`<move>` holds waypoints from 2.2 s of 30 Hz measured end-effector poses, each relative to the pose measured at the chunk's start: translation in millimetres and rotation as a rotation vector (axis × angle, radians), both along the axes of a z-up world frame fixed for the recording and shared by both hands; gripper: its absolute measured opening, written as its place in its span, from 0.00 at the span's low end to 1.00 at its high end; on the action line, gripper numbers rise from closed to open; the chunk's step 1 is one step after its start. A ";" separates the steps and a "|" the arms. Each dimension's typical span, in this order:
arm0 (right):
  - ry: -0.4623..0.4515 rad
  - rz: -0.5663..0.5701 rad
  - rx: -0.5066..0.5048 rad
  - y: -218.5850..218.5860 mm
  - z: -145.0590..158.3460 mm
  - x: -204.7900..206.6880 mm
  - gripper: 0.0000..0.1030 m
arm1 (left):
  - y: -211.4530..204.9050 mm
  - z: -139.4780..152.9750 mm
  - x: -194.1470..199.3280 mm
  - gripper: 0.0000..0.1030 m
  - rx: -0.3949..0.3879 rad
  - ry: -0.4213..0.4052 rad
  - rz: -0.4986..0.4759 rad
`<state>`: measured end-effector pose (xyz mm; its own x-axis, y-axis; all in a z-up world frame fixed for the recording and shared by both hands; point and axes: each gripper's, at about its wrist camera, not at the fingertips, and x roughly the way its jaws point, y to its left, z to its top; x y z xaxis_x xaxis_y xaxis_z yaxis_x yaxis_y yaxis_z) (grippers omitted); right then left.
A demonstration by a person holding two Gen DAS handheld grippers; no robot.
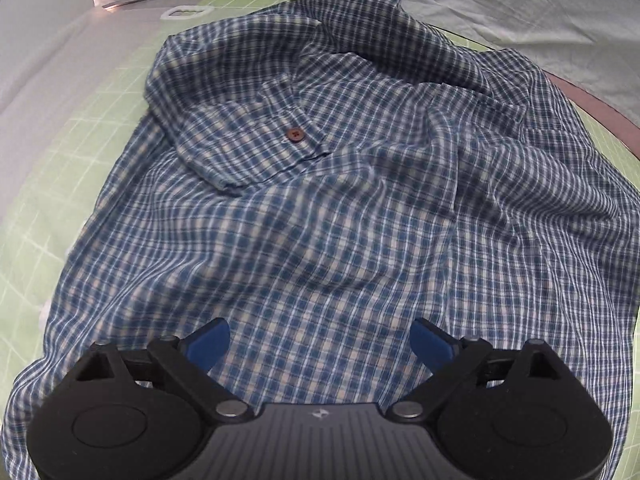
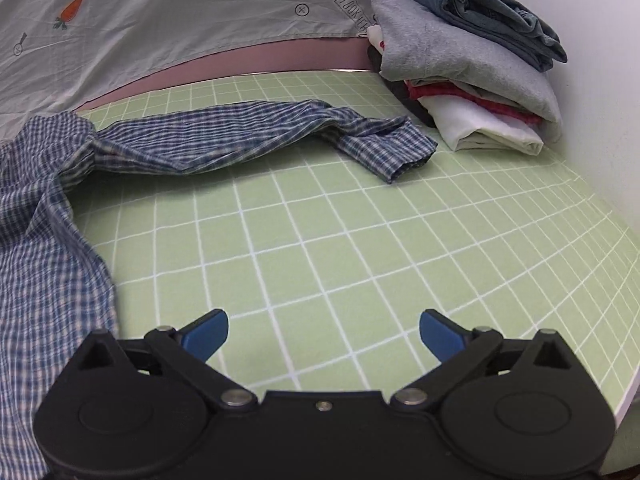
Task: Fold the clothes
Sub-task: 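Reach the right gripper to the plaid sleeve cuff and grasp it, then pull the held sleeve cuff outward with the right gripper to straighten it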
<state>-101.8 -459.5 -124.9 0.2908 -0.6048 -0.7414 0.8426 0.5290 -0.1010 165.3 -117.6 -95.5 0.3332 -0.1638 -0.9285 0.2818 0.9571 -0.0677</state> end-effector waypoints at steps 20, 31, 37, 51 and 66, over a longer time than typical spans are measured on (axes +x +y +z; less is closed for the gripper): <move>0.113 -0.008 -0.181 -183.2 -1.2 47.7 0.93 | -45.6 -23.6 38.0 1.00 0.092 0.070 -0.014; 0.148 0.143 -0.106 -214.0 -15.8 52.6 0.61 | -51.6 -25.9 41.6 1.00 0.092 0.069 -0.021; 0.218 0.196 -0.186 -210.6 -4.1 54.9 0.07 | -52.3 -27.6 44.9 1.00 0.092 0.069 -0.021; 0.453 0.288 -0.531 -90.2 -23.5 29.0 0.06 | -51.3 -32.1 43.8 1.00 0.085 0.046 -0.009; 0.127 0.092 -0.226 -105.2 2.9 -1.9 0.41 | -49.3 -28.6 37.1 1.00 0.088 0.034 -0.021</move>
<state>-103.7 -564.7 -122.0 0.2655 -0.7345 -0.6245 0.7653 0.5546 -0.3268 202.4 -166.9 -124.2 0.2988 -0.0878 -0.9503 0.3008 0.9537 0.0064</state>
